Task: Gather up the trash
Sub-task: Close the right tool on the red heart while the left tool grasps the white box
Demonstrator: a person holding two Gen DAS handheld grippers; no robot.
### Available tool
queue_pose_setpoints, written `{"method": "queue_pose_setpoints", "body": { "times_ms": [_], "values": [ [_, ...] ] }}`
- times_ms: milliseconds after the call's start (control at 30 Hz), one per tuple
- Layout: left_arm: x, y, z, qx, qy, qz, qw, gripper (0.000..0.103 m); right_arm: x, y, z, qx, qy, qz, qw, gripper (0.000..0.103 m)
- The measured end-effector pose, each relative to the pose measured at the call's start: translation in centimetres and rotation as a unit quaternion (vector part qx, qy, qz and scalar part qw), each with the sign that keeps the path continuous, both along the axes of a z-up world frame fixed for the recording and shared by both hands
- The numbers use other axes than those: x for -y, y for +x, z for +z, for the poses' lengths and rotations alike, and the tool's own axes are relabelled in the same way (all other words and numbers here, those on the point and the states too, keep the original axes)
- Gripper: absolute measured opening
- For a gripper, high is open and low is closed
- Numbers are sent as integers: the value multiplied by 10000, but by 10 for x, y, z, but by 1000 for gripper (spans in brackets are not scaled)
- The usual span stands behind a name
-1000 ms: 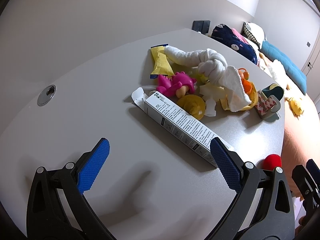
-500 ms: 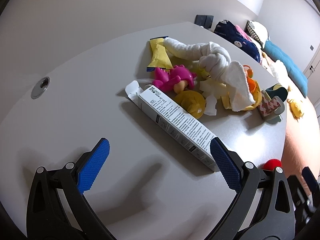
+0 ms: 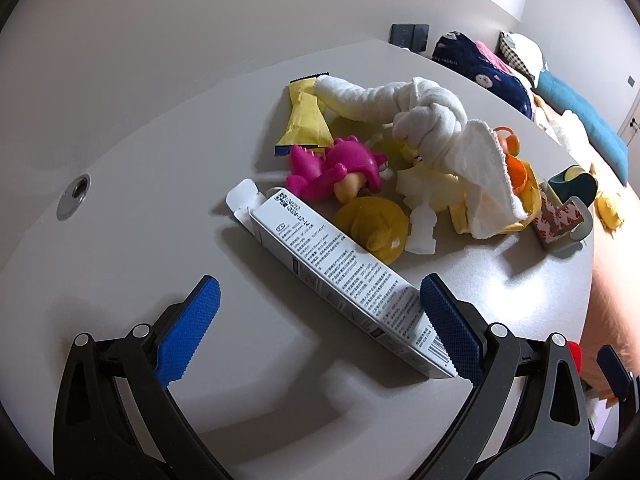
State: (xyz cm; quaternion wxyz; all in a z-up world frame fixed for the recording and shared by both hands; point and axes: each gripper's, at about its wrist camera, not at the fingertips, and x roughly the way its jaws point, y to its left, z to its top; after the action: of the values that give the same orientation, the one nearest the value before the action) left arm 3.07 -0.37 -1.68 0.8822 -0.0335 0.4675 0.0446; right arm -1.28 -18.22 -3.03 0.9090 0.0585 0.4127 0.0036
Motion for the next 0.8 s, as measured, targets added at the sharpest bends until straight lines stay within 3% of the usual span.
{"method": "queue_pose_setpoints", "body": {
  "times_ms": [167, 267, 433, 533, 800],
  "values": [
    [-6, 0, 3, -28, -119, 147, 9998, 97, -10, 6, -7, -52, -77, 119, 9999, 79],
    [-7, 1, 3, -68, 33, 373, 9993, 97, -15, 8, -11, -103, -106, 194, 9997, 71],
    [-8, 3, 1, -128, -113, 456, 9988, 97, -17, 11, -17, -179, -79, 268, 9995, 55],
    [-7, 3, 0, -187, -453, 413, 9979, 97, -20, 11, -18, -170, -114, 321, 9993, 49],
    [9, 14, -9, -326, -395, 389, 9979, 97, -20, 12, -18, -149, -66, 314, 9994, 48]
  ]
}}
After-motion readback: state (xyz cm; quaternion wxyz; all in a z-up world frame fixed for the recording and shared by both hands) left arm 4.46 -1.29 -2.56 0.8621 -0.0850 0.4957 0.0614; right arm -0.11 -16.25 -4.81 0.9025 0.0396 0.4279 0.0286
